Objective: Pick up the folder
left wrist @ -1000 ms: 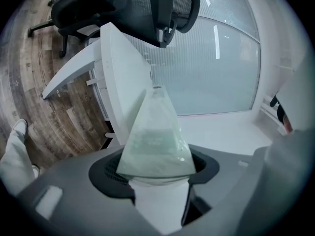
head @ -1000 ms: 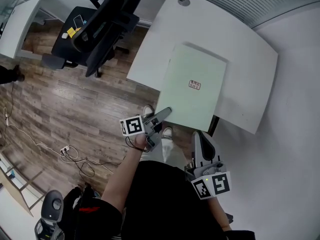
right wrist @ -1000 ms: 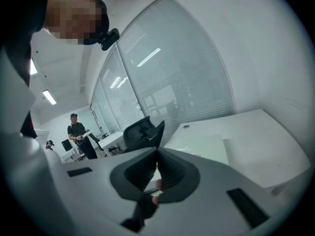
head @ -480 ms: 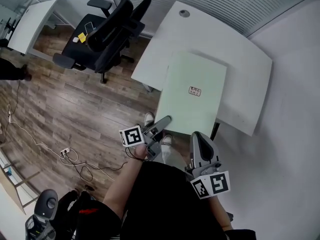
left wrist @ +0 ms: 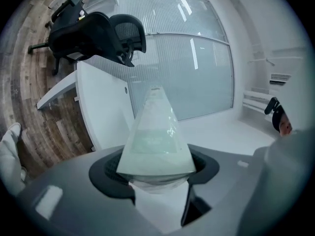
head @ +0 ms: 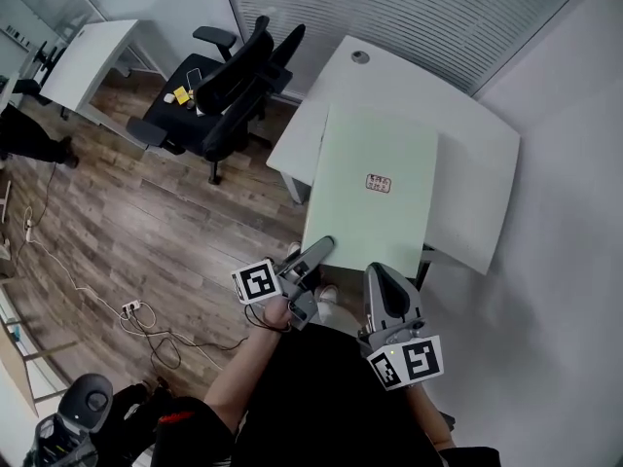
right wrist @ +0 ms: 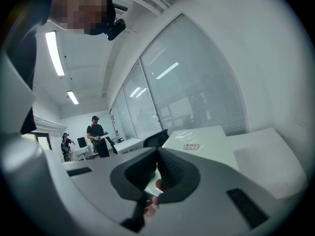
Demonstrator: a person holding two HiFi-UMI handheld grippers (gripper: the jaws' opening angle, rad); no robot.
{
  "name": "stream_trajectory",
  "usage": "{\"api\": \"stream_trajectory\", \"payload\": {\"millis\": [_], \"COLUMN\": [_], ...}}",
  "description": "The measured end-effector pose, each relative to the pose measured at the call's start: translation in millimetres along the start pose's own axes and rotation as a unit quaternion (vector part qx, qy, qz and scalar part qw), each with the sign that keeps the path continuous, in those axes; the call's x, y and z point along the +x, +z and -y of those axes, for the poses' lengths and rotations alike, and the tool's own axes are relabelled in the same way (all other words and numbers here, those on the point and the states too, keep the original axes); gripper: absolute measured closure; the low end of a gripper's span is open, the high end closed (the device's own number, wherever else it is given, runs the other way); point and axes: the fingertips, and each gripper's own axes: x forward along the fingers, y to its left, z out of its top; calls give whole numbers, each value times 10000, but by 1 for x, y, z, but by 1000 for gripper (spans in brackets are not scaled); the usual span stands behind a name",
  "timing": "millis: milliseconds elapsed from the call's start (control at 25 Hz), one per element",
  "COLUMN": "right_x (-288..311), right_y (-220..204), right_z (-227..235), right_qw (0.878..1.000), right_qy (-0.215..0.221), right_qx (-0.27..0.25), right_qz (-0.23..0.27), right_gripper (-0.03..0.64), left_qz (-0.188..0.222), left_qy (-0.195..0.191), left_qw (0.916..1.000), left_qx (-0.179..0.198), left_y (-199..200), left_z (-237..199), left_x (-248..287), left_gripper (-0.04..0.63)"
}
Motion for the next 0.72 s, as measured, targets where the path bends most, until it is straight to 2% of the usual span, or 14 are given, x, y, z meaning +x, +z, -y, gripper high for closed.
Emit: {"api": "stream_trajectory", "payload": {"millis": [200, 400, 560, 720], "right_x": [-16, -31, -37, -42], "right_y": [6, 15, 18, 23], "right_z": [-13, -24, -34, -42], "right_qw": [9997, 9986, 9968, 9946], "right_qy": [115, 357, 589, 797], "right_qx": [-170, -340, -437, -510], "right_qz": [103, 200, 306, 427], "right_gripper": [615, 615, 615, 615], "left_qz": [362, 644, 795, 988], "left_qy": [-122, -221, -207, -310], "left_qw": [9987, 9965, 9933, 9910], "left_qx": [352, 488, 819, 845], "left_y": [2, -1, -4, -9], "left_z": [39, 75, 91, 106], "left_x": [-20, -34, -43, -51], "left_gripper": [313, 313, 313, 313]}}
